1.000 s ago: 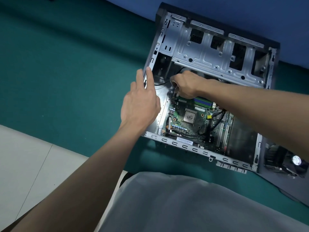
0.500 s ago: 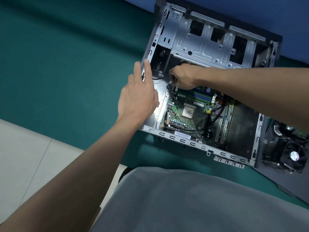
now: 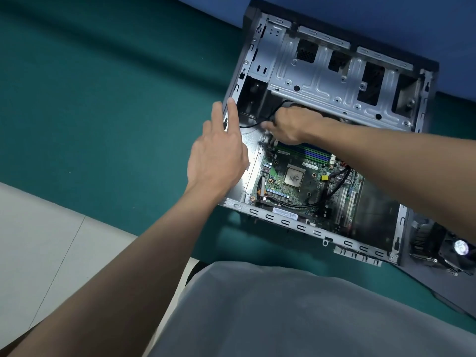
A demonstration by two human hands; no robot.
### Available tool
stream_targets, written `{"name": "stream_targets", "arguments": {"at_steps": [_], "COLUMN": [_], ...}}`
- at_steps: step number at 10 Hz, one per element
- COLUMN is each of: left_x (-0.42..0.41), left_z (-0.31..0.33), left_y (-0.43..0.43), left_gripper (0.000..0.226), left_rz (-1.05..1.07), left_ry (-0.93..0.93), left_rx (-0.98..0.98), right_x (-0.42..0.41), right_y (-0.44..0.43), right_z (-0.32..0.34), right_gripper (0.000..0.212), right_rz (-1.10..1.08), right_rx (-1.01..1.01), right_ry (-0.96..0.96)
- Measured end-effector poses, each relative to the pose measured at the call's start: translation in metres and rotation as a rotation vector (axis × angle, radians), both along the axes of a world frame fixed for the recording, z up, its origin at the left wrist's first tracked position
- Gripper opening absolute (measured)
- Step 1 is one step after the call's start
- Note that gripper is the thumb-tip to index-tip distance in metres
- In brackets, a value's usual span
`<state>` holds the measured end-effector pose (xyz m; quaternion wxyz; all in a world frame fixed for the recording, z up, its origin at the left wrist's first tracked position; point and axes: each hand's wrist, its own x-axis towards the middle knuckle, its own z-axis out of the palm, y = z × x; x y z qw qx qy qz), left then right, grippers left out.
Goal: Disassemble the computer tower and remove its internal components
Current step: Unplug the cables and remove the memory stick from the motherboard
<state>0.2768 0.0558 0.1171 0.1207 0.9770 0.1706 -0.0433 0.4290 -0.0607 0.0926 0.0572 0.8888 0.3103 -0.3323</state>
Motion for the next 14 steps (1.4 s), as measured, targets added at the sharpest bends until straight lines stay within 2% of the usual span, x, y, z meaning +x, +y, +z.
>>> {"name": "stream_targets", "arguments": {"at_steps": [1,2,3,4,5,6,7,8,10,11,12,13,14], "left_x": [0.0007,0.0008,0.0005,-0.0001,-0.0003,0.0001,0.0003,0.0003,0.0001,-0.0004,-0.0004,-0.0003,-0.0005], "left_z": [-0.0001,-0.0002,0.0004,-0.0001,-0.0003,-0.0009,-0.001,-0.0008,-0.0006,-0.0014,-0.0018,-0.0012,-0.001], "left_y": [0.0001,0.0001,-0.0002,-0.0002,-0.0001,0.0,0.0001,0.0004,0.0007,0.0002,-0.0005,0.0,0.0003], "left_gripper": [0.071,0.071,0.072,0.071,0.071,0.071,0.071,0.071,0.071,0.071,0.071,0.071,0.071], "left_rz": [0.003,0.001,0.0,-0.002,0.0,0.002,0.003,0.005,0.002,0.0,0.002,0.002,0.001], "left_ry": [0.005,0.007,0.009,0.01,0.012,0.011,0.012,0.007,0.011,0.014,0.012,0.011,0.008], "left_rx": [0.0,0.0,-0.002,0.0,0.004,0.004,0.004,-0.001,0.0,0.0,-0.001,-0.001,-0.001], "right_x": [-0.0048,-0.0089,-0.0103,-0.0087,-0.0084,-0.0088,-0.0098,-0.0084,-0.0084,-0.0081,-0.0084,-0.0071,-0.0085], "right_y": [-0.0049,-0.0035,-0.0014,-0.0015,-0.0005,0.0,-0.0013,-0.0027,-0.0029,-0.0024,-0.0014,-0.0017,-0.0016], "right_z": [-0.0031,-0.0027,-0.0028,-0.0041,-0.0017,-0.0003,-0.002,-0.0071,-0.0062,-0.01,-0.0083,-0.005,-0.0046], "right_gripper": [0.013,0.016,0.017,0.038,0.011,0.01,0.037,0.03,0.006,0.05,0.038,0.009,0.019], "right_rz": [-0.015,-0.043,-0.02,-0.003,0.023,-0.007,-0.004,0.017,-0.012,-0.02,0.04,0.02,0.019], "right_rx": [0.046,0.1,0.046,-0.011,0.038,0.051,-0.047,0.016,0.101,0.022,0.029,0.032,0.043], "right_ry": [-0.078,0.012,-0.042,-0.14,-0.103,-0.01,-0.078,-0.155,-0.032,-0.133,-0.18,-0.148,-0.133]}}
